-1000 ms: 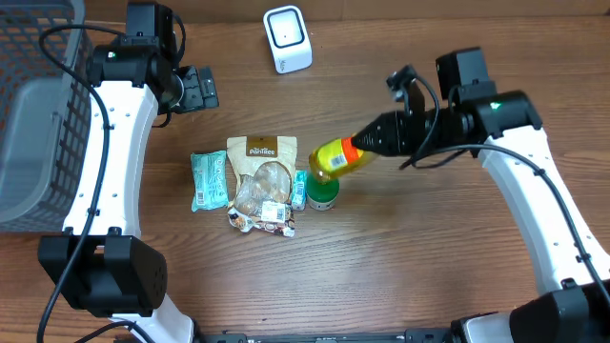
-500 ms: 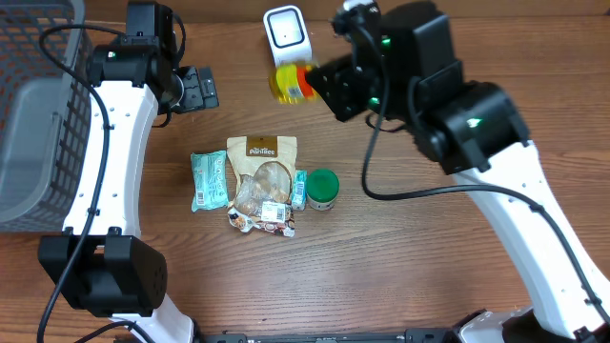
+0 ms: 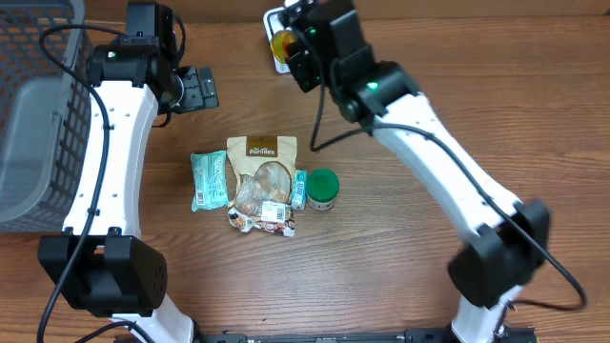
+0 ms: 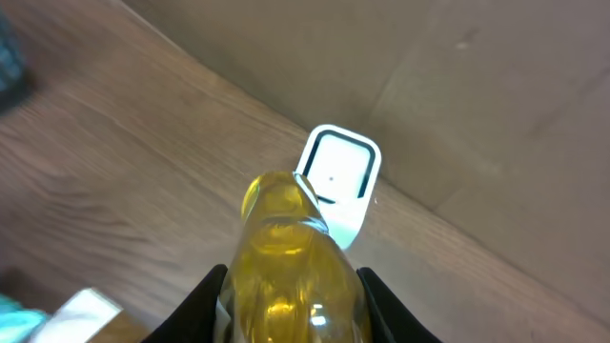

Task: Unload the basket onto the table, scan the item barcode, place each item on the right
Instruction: 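Carry the yellow bottle toward the white barcode scanner, then hold the yellow bottle's base against the scanner window with the right gripper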

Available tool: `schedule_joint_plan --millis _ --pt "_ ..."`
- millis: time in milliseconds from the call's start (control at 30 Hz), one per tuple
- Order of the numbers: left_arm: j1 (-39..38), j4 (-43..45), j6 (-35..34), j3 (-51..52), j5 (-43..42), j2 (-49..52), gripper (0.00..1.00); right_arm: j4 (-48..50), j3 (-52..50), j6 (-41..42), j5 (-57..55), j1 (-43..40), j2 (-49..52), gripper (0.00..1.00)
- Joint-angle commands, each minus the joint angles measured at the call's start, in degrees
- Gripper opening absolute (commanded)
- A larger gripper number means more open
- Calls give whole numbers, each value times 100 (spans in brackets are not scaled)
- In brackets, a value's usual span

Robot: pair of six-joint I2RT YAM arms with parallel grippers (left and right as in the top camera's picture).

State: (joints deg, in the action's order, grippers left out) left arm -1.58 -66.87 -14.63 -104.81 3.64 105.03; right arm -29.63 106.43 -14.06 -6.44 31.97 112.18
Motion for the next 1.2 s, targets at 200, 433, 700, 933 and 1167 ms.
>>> schedule_joint_plan --millis 200,433,700,933,1167 --pt "-33 0 -17 -68 -11 -44 100 1569 50 -573 -105 -216 678 6" --pt "-33 0 -17 -68 -11 -44 99 1904 50 -575 -105 -328 1043 4" --pt "-33 0 -17 -68 -11 -44 100 2430 50 -575 -101 -501 1237 4" --pt "-33 0 -17 -68 -11 -44 100 2577 50 -1598 737 -564 1248 4" --pt "-33 0 -17 -68 -11 -44 100 2817 50 -2660 778 -579 1399 4"
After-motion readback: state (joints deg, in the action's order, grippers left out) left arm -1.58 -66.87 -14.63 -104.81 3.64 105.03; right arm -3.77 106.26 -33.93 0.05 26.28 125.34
